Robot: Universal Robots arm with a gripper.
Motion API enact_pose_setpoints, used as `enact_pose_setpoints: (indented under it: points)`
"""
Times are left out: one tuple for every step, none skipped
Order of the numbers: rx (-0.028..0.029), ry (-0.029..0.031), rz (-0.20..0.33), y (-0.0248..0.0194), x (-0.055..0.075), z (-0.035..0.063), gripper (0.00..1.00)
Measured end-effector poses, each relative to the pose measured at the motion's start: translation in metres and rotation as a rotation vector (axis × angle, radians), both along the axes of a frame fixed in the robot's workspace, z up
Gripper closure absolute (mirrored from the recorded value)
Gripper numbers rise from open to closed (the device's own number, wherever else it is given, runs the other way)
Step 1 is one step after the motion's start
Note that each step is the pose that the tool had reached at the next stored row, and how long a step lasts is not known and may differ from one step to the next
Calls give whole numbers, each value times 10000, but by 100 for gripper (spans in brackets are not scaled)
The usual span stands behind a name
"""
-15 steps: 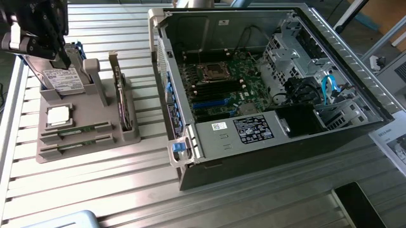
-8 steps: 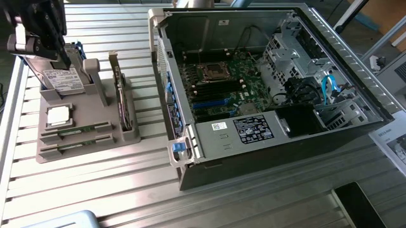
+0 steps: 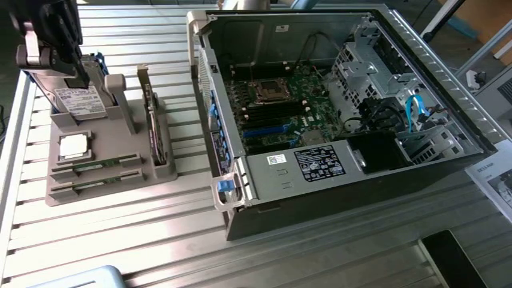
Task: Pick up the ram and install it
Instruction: 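Pick up the ram and move it above insertion slot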
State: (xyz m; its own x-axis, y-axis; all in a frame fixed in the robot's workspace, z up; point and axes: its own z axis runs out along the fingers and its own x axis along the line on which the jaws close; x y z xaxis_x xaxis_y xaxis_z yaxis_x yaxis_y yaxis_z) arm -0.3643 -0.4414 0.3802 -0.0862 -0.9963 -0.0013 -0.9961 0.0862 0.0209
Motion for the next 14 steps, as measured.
enact_pose_setpoints:
  points:
    - [0, 0, 77, 0, 0, 0, 89]
    - [-1, 0, 94, 0, 0, 0, 89]
    - [0, 0, 126, 0, 0, 0, 89]
    - [0, 0, 170, 0, 0, 0, 89]
    - [-1, 0, 176, 0, 0, 0, 89]
    - [0, 0, 176, 0, 0, 0, 89]
    - [0, 0, 178, 0, 1, 0, 89]
    - [0, 0, 189, 0, 0, 0, 89]
    - [0, 0, 206, 0, 0, 0, 89]
    - [0, 0, 215, 0, 1, 0, 89]
    - [0, 0, 216, 0, 1, 0, 89]
    - [-1, 1, 218, 0, 0, 0, 89]
    - [0, 0, 232, 0, 1, 0, 89]
    - [0, 0, 274, 0, 1, 0, 89]
